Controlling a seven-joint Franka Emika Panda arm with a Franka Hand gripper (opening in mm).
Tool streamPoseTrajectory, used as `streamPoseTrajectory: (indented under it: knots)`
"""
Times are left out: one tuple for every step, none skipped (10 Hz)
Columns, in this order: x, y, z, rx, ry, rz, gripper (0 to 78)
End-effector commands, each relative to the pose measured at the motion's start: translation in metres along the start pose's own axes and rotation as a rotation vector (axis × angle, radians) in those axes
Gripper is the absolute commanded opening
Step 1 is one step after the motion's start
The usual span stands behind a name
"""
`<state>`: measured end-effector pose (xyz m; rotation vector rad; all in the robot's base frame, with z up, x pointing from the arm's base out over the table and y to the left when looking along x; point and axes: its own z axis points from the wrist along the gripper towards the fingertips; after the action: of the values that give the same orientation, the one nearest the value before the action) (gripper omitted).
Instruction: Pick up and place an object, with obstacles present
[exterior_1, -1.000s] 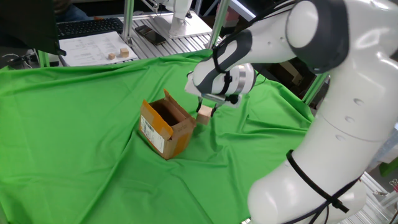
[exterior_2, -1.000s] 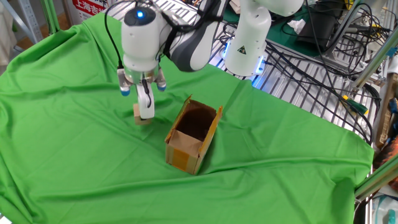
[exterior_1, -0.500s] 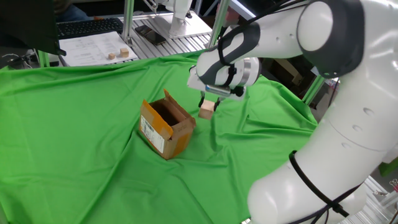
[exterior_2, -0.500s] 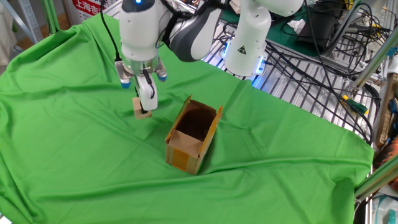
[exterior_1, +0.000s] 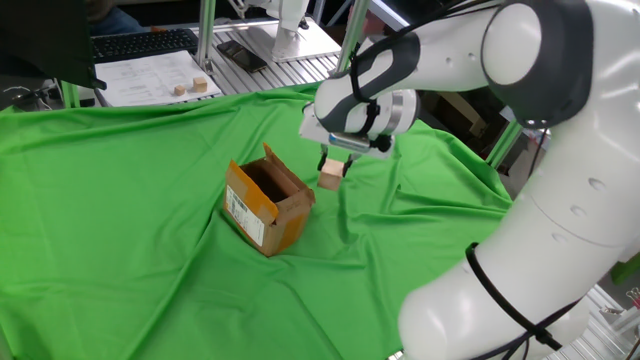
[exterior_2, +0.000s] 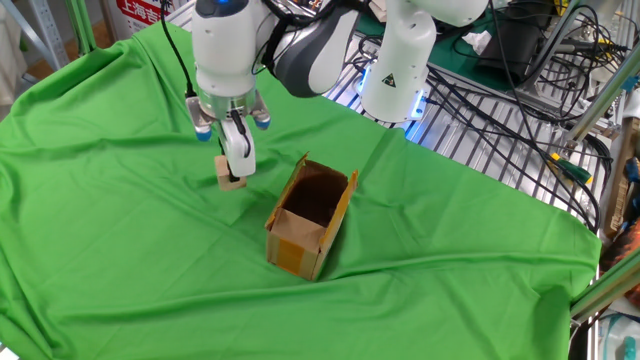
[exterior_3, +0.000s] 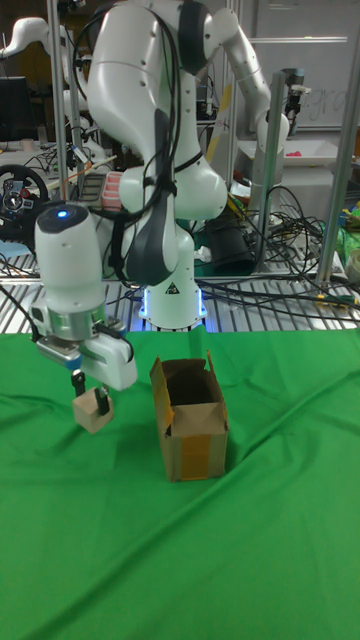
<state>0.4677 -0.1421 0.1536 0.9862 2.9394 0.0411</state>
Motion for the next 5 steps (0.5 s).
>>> streamPoseTrajectory:
  knots:
    - [0.009,0.030,-0.050,0.007,0.010,-0.003,1.3]
    - [0.011,0.031,-0.052,0.007,0.010,-0.011,1.3]
    - [0.014,0.033,-0.057,0.008,0.009,-0.024,1.3]
    - [0.015,0.035,-0.061,0.010,0.008,-0.037,1.3]
    - [0.015,0.037,-0.066,0.011,0.012,-0.045,1.3]
